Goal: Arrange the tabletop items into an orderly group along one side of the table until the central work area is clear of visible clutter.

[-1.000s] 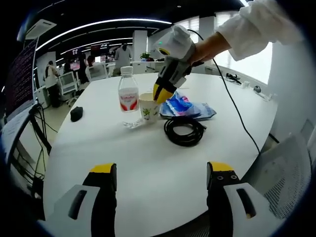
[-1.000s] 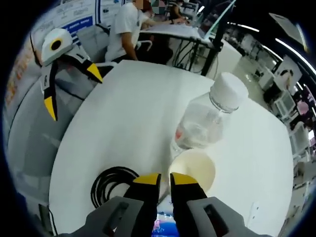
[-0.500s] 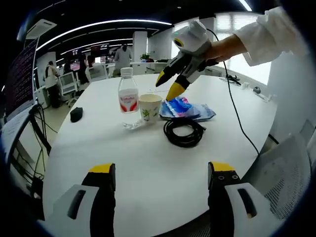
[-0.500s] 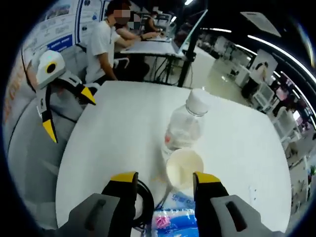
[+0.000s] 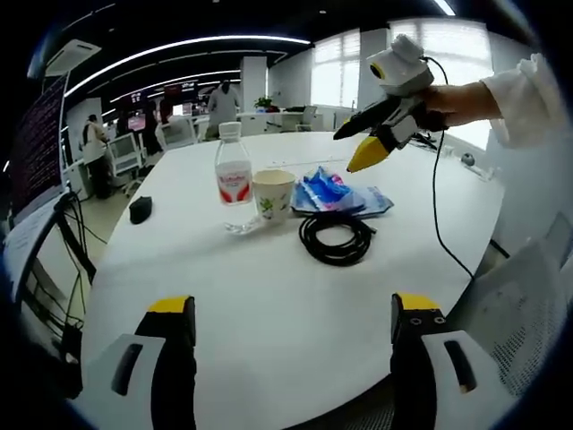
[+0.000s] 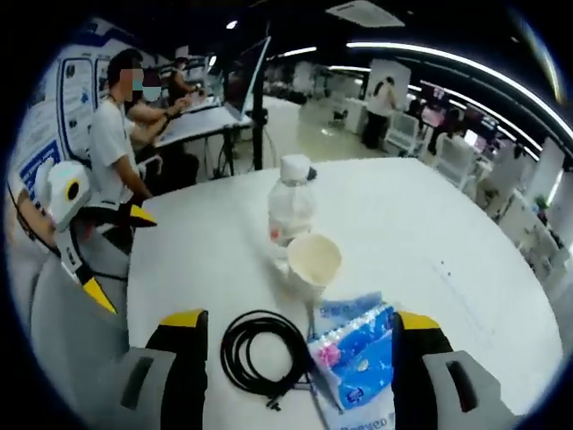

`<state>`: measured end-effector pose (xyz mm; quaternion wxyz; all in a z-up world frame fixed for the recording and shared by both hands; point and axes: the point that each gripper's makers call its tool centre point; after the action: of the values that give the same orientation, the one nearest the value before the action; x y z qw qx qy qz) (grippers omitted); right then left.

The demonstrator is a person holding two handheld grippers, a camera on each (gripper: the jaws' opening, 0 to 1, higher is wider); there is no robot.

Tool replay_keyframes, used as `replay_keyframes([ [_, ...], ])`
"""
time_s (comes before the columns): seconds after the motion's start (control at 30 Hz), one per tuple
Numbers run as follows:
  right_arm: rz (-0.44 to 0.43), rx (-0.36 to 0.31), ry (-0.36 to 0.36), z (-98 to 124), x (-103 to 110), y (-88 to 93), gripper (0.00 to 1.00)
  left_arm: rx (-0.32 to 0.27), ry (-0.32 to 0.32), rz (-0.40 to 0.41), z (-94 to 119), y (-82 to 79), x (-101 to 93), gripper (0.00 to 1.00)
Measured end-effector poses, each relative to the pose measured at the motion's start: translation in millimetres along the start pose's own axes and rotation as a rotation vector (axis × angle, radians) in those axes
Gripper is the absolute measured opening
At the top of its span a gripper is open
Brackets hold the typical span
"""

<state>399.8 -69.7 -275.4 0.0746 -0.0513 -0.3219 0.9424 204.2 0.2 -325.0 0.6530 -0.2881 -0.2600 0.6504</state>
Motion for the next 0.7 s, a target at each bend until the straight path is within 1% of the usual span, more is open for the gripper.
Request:
replay_keyframes([
  [0.03,-0.029,-0.017,0.011,5,-1,1.7,0.88,-0.002,0.002,-0.001,0,-0.4,-0.5,0.95],
  [0.07,-0.083,-0.057,0.024,16,1,4.0,0.88,-0.004,0.005,-0.001,0,-0.6,-0.8,0.95],
  [0.13,-0.153,-0.094,0.022,25,6,8.0,0.89,-0.005,0.008,-0.004,-1,-0.5,-1.4,0.95],
  [0.17,-0.189,-0.115,0.028,32,6,13.5,0.89,-0.004,0.009,-0.008,-1,-0.4,-1.6,0.95],
  [0.27,-0.212,-0.116,0.065,45,6,32.5,0.88,0.005,0.027,-0.009,-2,0.5,-6.7,0.96],
  [0.3,-0.242,-0.121,0.078,51,4,39.6,0.88,0.007,0.032,-0.014,-2,0.7,-8.5,0.96],
  [0.4,-0.316,-0.149,0.098,62,2,50.4,0.87,0.004,0.049,-0.015,-3,0.6,-11.2,0.96],
  [0.43,-0.348,-0.165,0.107,69,3,55.0,0.87,0.001,0.054,-0.016,-3,0.4,-11.6,0.96],
  [0.5,-0.381,-0.186,0.130,82,7,63.8,0.86,-0.005,0.064,-0.012,-3,-1.0,-13.3,0.97],
  [0.57,-0.427,-0.210,0.155,94,14,74.8,0.85,-0.042,0.079,-0.012,0,-6.3,-14.8,0.97],
  [0.6,-0.452,-0.215,0.161,97,18,78.8,0.85,-0.051,0.082,-0.013,1,-7.4,-16.8,0.98],
  [0.67,-0.492,-0.231,0.173,110,25,90.5,0.84,-0.043,0.090,-0.021,-2,-5.9,-17.6,0.99],
  [0.7,-0.495,-0.238,0.177,112,29,93.2,0.84,-0.036,0.092,-0.024,-4,-4.9,-16.6,0.99],
])
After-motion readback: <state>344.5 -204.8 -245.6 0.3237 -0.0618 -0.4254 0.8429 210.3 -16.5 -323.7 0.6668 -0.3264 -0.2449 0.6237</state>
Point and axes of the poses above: the point that each gripper's makers call its tool centre point, and the gripper's own axes: z roughly backward along the fingers, x roughly to its left, y roughly out of its underside, and after that the axes turned 12 degrees about x, right-handed
